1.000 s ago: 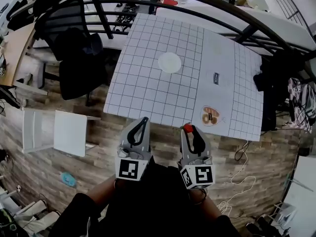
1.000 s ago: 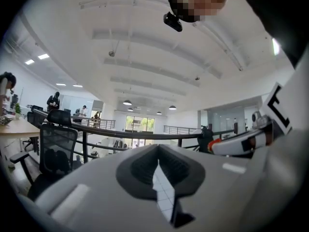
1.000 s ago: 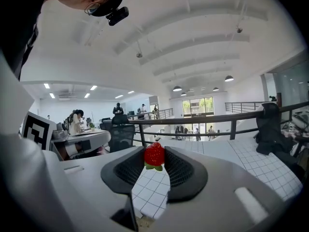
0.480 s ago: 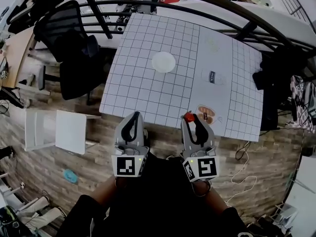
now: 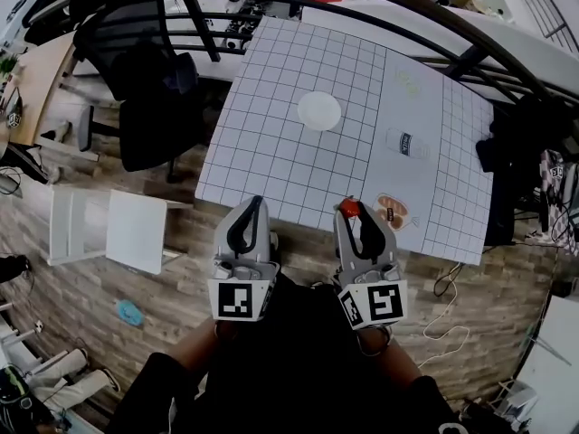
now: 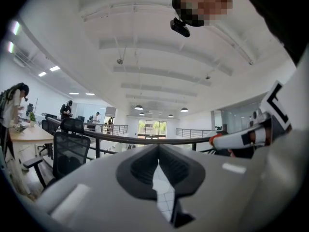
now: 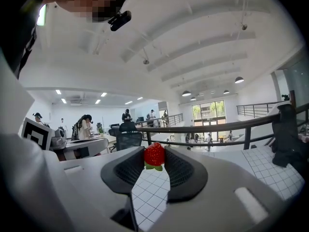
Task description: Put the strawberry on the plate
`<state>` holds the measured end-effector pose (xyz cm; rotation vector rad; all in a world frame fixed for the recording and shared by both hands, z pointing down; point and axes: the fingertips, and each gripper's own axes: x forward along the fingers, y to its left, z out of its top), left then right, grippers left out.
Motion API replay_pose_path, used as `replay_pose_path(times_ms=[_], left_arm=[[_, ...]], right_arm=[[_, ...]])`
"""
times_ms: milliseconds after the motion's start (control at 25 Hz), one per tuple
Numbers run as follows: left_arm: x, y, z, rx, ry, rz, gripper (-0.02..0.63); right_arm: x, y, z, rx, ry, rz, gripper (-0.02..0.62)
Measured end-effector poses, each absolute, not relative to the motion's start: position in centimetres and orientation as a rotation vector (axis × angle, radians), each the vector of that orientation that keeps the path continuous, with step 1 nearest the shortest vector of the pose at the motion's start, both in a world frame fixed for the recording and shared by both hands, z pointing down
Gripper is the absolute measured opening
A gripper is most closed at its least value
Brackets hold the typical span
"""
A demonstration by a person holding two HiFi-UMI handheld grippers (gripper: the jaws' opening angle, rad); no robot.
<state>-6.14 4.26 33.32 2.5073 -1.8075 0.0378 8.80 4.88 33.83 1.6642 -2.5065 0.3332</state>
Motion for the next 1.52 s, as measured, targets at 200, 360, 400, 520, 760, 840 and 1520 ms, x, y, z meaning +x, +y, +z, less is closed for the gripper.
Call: replay_pose_path(times_ms=[200, 360, 400, 520, 760, 840, 1520], left_arm=[[-7.2, 3.8, 33.8, 2.578, -1.724, 0.060, 0.011], [-8.6, 3.0, 34.3, 2.587, -1.656, 0.036, 0.009], [-8.8, 2.7, 34.6, 2.587, -1.635, 0.038, 0.009], [-9.4, 2.0, 35.2, 2.581, -1.593, 0.029, 0.010], [-10.8, 0.2, 35.0, 2.559, -1.589, -0.048, 0.010], [-11.2, -0.5, 35.1, 2.563, -1.568, -0.061, 0.010], [-11.6, -2.0, 35.4, 2.564, -1.579, -0.040, 0.011]], right_arm=[[5.7, 4.2, 34.5, 1.678, -2.485, 0.339, 0.127], [3.9, 3.8, 34.5, 1.737, -2.462, 0.329, 0.127], [3.5, 3.6, 34.5, 1.746, -2.455, 0.328, 0.127], [2.7, 3.3, 34.8, 1.761, -2.430, 0.331, 0.127], [1.7, 1.9, 34.1, 1.757, -2.410, 0.299, 0.127], [1.4, 1.4, 34.0, 1.764, -2.391, 0.274, 0.127], [1.0, 0.1, 35.5, 1.750, -2.395, 0.292, 0.127]])
